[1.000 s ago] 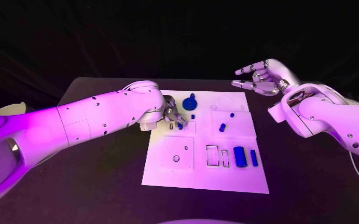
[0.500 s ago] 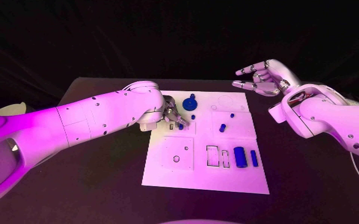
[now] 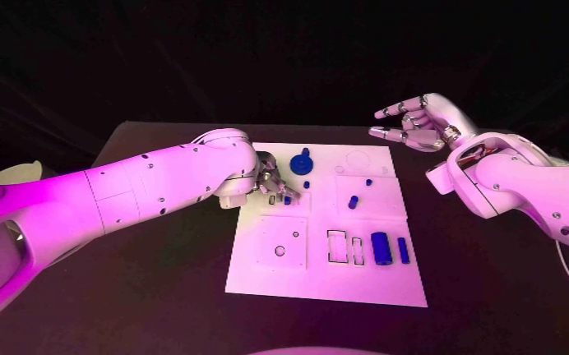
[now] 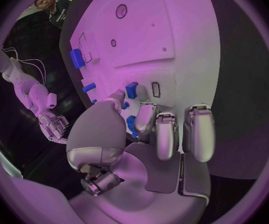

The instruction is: Assemble the parts on the task board

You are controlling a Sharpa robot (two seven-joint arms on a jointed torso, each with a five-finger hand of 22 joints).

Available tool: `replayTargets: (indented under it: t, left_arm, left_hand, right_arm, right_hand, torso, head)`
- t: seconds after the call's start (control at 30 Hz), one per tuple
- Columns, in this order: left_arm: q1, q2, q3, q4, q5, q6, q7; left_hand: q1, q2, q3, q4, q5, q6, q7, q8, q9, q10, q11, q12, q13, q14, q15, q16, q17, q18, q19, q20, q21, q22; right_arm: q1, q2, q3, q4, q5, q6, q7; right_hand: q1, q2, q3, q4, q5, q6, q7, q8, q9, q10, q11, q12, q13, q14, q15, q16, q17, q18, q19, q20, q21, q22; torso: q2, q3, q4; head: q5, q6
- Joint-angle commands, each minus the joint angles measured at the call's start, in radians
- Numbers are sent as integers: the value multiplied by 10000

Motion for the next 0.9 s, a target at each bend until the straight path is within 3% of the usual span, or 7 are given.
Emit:
replayTargets:
  t: [0.03, 0.2, 0.4, 0.53, 0.63, 0.77, 0.9]
  left_arm:
    - [-70, -171, 71, 216, 756, -327, -46]
    - [4, -458, 324, 495, 1445, -743, 18]
    - [383, -819, 523, 503, 1693, -514, -15]
    - [723, -809, 560, -27, 1524, 207, 12]
    - [881, -656, 563, -518, 1442, 520, 91]
    - [990, -329, 552, -1215, 1245, 706, 212]
    - [1033, 91, 502, -1953, 1001, 698, 355]
  left_hand:
    - [73, 86, -245, 74, -48, -165, 29, -47, -21, -133, -8, -157, -152, 1054, -61, 31, 2635, -96, 598, -83, -132, 1280]
    - [285, -24, -919, 172, -25, -595, 207, -328, -144, -396, 142, -377, -417, 1054, 43, 31, 2635, -50, 509, -1, -287, 1057]
    - [584, 96, -1742, 203, -119, -1114, 474, -793, -406, -611, 374, -495, -601, 1054, 235, 31, 2635, -22, 457, 176, -385, 932]
    - [1454, 461, -1711, -15, -125, -1378, 676, -1352, -898, -791, 538, -669, -824, 1054, 373, 31, 2635, 13, 396, 296, -499, 778]
    - [1926, 635, -1729, -60, -132, -1201, 784, -1840, -1487, -916, 640, -815, -995, 1054, 465, 31, 2635, 36, 357, 391, -578, 677]
    - [2212, 667, -1908, -26, -123, -1145, 900, -2326, -2074, -1084, 735, -1051, -1293, 1054, 550, 31, 2635, 54, 334, 480, -638, 604]
    - [2157, 721, -2093, 129, -132, -987, 912, -2419, -2289, -1056, 757, -1029, -1300, 1054, 581, 31, 2635, 31, 381, 518, -565, 723]
  right_arm:
    - [-15, 15, -3, -28, -83, 37, 57]
    - [-24, 26, -8, -73, -76, 51, 47]
    - [-50, 48, -23, -116, -58, 91, 26]
    - [-74, 50, -30, -127, -23, 97, 18]
    - [-81, 56, -32, -130, -14, 95, 17]
    - [-87, 81, -34, -134, -9, 99, 20]
    - [-92, 109, -35, -140, -6, 102, 29]
  right_hand:
    - [-86, 12, -67, -9, -73, 2, -29, 26, 15, -44, -26, -33, 109, 840, 43, -41, 1622, 94, 495, 53, -66, 1725]
    - [-94, 13, -73, -5, -78, 3, -29, 27, 16, -44, -26, -34, 108, 840, 43, -40, 1623, 94, 495, 53, -65, 1725]
    - [-112, 15, -89, 6, -90, 6, -30, 28, 17, -38, -26, -17, 113, 843, 43, -33, 1637, 92, 499, 53, -62, 1731]
    - [-112, 15, -89, 6, -90, 6, -30, 28, 17, -38, -26, -17, 113, 843, 43, -33, 1637, 92, 499, 53, -62, 1731]
    - [-112, 15, -89, 6, -90, 6, -30, 28, 17, -38, -26, -17, 113, 843, 43, -33, 1637, 92, 499, 53, -62, 1731]
    - [-112, 15, -89, 6, -90, 6, -30, 28, 17, -38, -26, -17, 113, 843, 43, -33, 1637, 92, 499, 53, -62, 1731]
    - [-112, 15, -89, 6, -90, 6, -30, 28, 17, -38, -26, -17, 113, 843, 43, -33, 1637, 92, 499, 53, -62, 1731]
  torso:
    - [-2, -1, -5]
    - [-17, 9, -2]
    - [-8, 23, -9]
    - [-13, 22, 24]
    - [2, 14, 14]
    - [17, 13, -2]
    - [15, 10, 2]
  head:
    - [-5, 41]
    - [-17, 77]
    - [-11, 112]
    - [-13, 144]
    - [2, 180]
    - [30, 217]
    - [33, 221]
